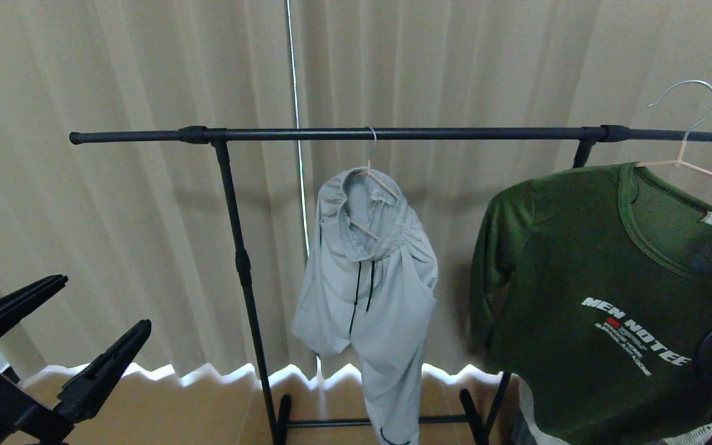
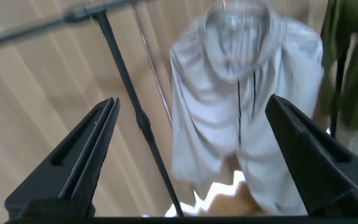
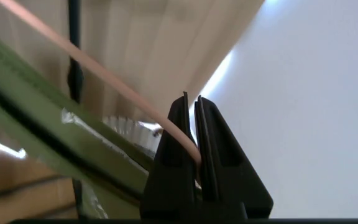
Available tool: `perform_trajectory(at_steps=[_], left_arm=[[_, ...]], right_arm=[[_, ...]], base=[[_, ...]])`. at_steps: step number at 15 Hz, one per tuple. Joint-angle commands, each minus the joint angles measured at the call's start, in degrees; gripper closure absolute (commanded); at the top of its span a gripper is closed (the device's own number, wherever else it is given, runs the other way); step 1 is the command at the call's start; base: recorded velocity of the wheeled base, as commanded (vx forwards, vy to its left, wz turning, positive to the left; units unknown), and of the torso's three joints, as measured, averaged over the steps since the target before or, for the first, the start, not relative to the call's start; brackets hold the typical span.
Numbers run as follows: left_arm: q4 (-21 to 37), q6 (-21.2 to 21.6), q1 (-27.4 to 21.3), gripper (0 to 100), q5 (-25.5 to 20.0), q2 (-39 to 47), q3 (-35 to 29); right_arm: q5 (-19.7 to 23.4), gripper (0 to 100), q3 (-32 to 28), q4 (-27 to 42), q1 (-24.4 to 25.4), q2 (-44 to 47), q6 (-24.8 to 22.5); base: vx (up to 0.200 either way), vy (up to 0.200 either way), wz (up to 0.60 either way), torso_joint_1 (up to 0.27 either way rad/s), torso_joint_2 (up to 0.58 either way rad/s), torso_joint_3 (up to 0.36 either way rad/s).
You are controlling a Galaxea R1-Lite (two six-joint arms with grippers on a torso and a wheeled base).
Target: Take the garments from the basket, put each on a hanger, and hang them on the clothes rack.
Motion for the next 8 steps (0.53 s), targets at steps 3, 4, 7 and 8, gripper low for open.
perform_trajectory(at_steps=[3,4,7,8], left_arm=[[0.04,-0.07,-0.01,0,-0.01,-0.25,0.0],[0.04,0.01,-0.01,0,-0.01,-0.16,0.0],[0.13,-0.25,0.08,0,-0.01,-0.07,0.0],[0.04,-0.25,-0.01,0,-0.01,-0.16,0.0]], right_arm=[[0.04,100,0.62,0.08,0.49,-1.4,-0.15],[0.04,100,0.71,0.08,0.57,-1.4,-0.06],[0.04,100,1.06,-0.01,0.57,-1.23,-0.06],[0.13,100,0.97,-0.01,0.57,-1.05,-0.15]], base=[[0.2,0.0,0.0,0.007,0.0,-0.002],[0.2,0.0,0.0,-0.002,0.0,0.007],[0.2,0.0,0.0,0.004,0.0,0.002],[0.2,0.0,0.0,0.002,0.0,0.002]])
